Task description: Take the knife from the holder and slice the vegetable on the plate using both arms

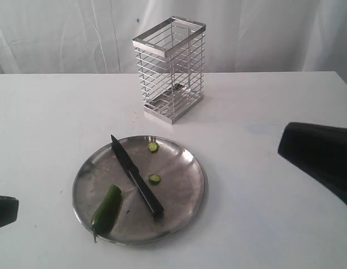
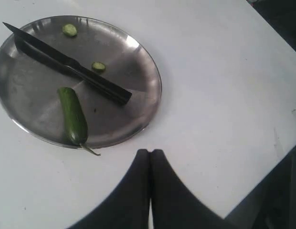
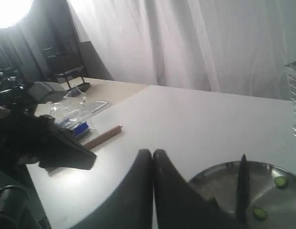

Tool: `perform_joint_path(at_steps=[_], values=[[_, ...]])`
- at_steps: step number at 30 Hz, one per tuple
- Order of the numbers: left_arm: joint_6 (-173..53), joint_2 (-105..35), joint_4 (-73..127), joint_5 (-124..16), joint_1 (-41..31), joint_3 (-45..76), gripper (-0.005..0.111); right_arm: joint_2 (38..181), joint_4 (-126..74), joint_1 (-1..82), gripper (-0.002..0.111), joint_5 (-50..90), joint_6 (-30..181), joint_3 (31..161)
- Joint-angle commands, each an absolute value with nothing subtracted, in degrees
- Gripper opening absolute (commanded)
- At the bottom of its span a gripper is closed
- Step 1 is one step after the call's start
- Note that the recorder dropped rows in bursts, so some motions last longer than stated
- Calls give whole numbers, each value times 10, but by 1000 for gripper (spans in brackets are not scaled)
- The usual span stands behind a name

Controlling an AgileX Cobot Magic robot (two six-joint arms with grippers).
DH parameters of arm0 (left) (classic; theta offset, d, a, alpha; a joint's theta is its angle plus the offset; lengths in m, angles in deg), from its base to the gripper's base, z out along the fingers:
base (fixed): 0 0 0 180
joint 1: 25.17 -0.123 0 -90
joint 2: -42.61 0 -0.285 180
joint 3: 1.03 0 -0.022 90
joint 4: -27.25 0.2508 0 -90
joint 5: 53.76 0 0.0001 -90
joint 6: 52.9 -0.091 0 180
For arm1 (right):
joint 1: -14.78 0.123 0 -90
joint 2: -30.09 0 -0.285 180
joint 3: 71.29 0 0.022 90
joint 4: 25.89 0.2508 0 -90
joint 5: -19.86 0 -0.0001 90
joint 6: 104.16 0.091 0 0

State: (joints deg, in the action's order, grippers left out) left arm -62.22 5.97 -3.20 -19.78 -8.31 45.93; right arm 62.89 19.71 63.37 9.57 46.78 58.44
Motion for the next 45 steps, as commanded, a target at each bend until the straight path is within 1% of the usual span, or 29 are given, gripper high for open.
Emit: perform_joint_path(at_steps=[1,5,8,14,18,20,23,25,31,33,37,45], values=[[-619,64,-40,-192,-80,463,0,589,200,533,0,21,461,542],[-619,64,-40,-192,-80,463,0,527,208,431,0,-35,461,508],[-619,64,-40,-192,-80,463,0,489,208,386,0,-49,461,490],[-619,64,-40,-192,-80,463,0,474,196,382,0,-26,456,487],[-619,64,-40,-192,-80,463,0,478,187,382,0,17,471,473],[-619,64,-40,-192,-80,463,0,465,100,380,0,23,558,461],[-619,64,-40,-192,-80,463,0,431,-95,363,0,16,767,431],[-619,64,-40,-192,-80,463,0,407,-163,349,0,16,823,406],[-619,64,-40,-193,-80,463,0,379,-193,323,0,75,784,321],[-619,64,-40,-194,-80,463,0,379,-213,318,0,91,786,315],[-619,64,-40,-194,-80,463,0,379,-224,318,0,45,786,315],[-619,64,-40,-194,-80,463,0,379,-225,318,0,41,786,315]])
